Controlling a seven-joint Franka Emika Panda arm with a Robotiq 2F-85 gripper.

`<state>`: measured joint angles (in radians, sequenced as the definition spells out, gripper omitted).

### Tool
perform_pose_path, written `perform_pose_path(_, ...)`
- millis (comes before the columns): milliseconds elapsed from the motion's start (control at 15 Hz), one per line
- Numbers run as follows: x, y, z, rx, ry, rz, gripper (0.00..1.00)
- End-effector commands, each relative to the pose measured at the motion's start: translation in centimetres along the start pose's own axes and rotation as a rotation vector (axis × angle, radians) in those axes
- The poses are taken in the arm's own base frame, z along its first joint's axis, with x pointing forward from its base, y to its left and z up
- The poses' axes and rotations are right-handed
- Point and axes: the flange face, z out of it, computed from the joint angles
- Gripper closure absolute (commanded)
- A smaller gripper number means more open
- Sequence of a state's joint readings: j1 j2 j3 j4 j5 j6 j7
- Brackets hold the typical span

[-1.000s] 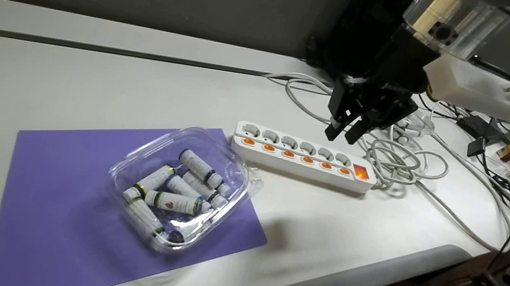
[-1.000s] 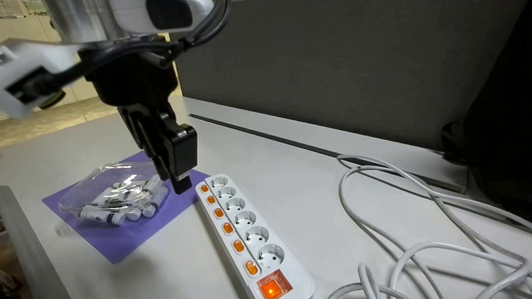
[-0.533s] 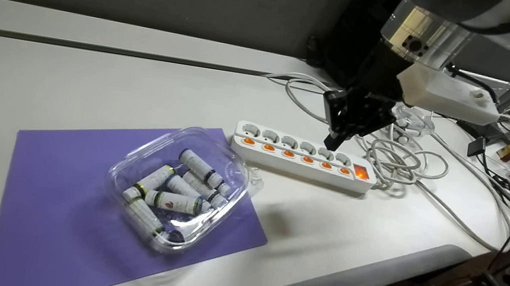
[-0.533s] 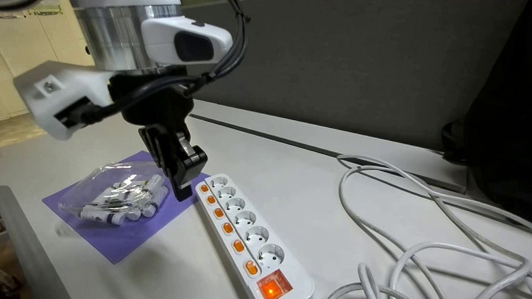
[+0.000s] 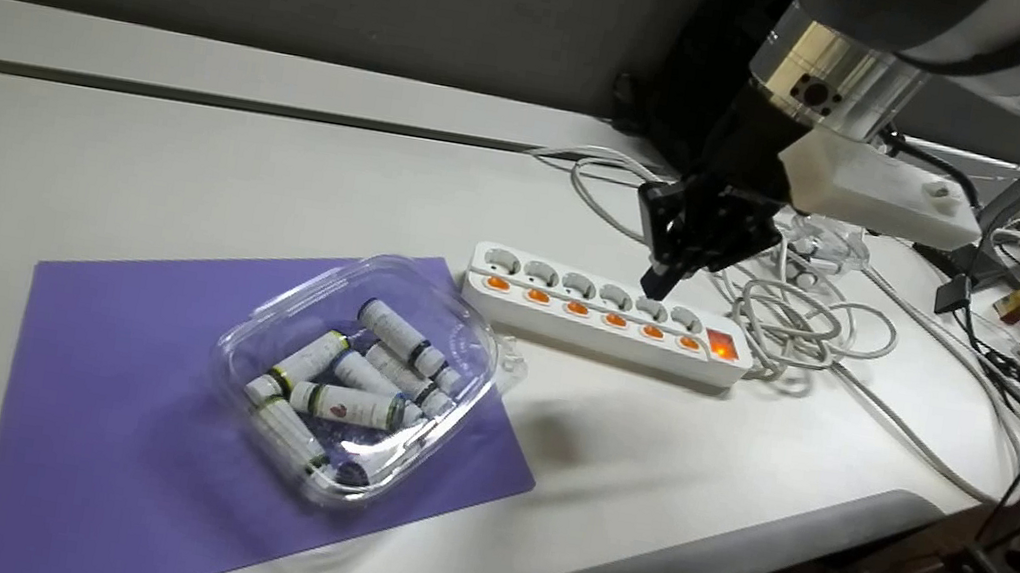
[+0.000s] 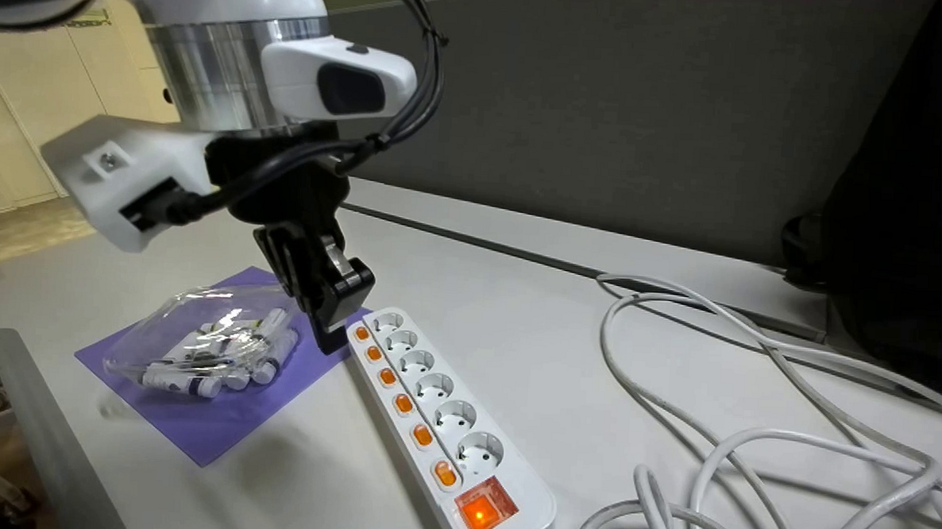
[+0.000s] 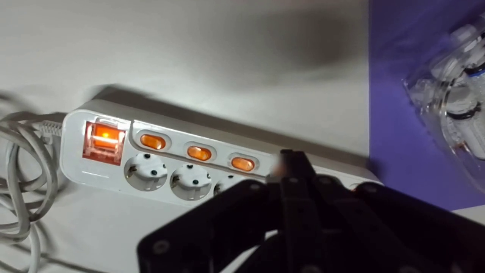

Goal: Turn on the third switch on the extension cord

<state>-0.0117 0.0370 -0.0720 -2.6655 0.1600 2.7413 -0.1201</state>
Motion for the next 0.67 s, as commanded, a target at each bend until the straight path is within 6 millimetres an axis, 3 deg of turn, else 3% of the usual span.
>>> perform_pose_path(0,0.5,-0.4,0.5,0.008,0.051,0.028,1.00)
perform_pose_path(600,1.9,-1.9,3.3,0.005,0.097,0.046,1.00)
